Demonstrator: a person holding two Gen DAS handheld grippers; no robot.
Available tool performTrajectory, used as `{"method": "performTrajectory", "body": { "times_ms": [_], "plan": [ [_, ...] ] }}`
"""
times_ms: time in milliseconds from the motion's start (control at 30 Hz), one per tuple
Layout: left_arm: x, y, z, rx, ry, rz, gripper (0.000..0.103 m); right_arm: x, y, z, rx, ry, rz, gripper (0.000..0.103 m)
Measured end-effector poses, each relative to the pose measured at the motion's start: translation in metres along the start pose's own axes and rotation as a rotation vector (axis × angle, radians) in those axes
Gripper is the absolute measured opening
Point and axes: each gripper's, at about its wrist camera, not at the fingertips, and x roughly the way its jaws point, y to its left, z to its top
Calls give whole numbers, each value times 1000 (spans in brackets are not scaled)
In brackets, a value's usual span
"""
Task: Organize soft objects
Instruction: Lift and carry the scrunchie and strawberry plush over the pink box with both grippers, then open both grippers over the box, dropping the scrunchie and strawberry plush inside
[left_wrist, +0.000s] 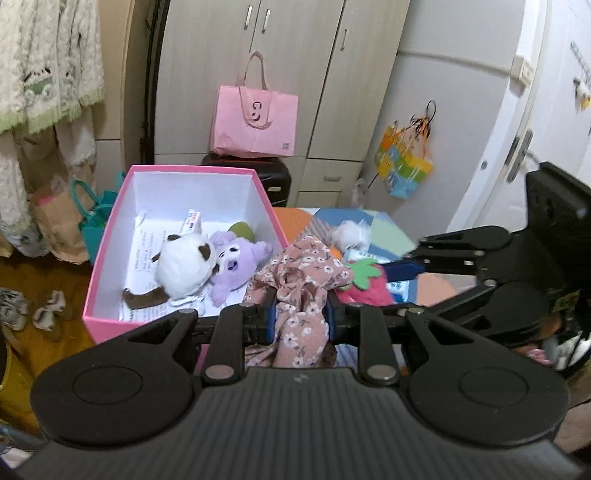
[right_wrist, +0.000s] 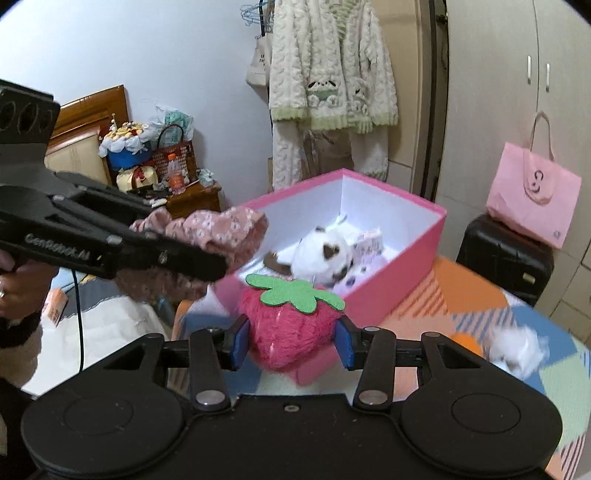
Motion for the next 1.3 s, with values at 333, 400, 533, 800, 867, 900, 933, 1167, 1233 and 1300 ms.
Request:
{"method": "performTrajectory", "body": {
  "times_ms": [333,400,533,800,867,900,933,1167,1233,1300],
  "plan": [
    [52,55,44,-85,-26,80,23,63,-33,46,-9,-82,-24,52],
    [68,66,52,-89,-19,114,23,81,-38,55,-27,-72,-47,52],
    [101,84,64,-84,32,154,23,113,-48,66,-36,-10,-67,52],
    [145,113,86,-101,117,199,23,159,-77,74,0,84,-56,54],
    [153,117,90,-103,127,217,23,166,-80,75,-5,97,-65,57],
    [157,117,91,-100,130,229,24,170,-81,75,-11,101,-76,57],
    [161,117,91,-98,136,238,26,172,-81,75,-21,106,-91,57],
    [150,115,92,-112,94,188,49,165,-65,70,-135,94,-145,75],
    [143,111,93,-97,69,201,55,158,-62,68,-154,82,-173,79],
    [132,105,92,-81,40,234,62,150,-59,66,-157,77,-181,79]
  ]
}}
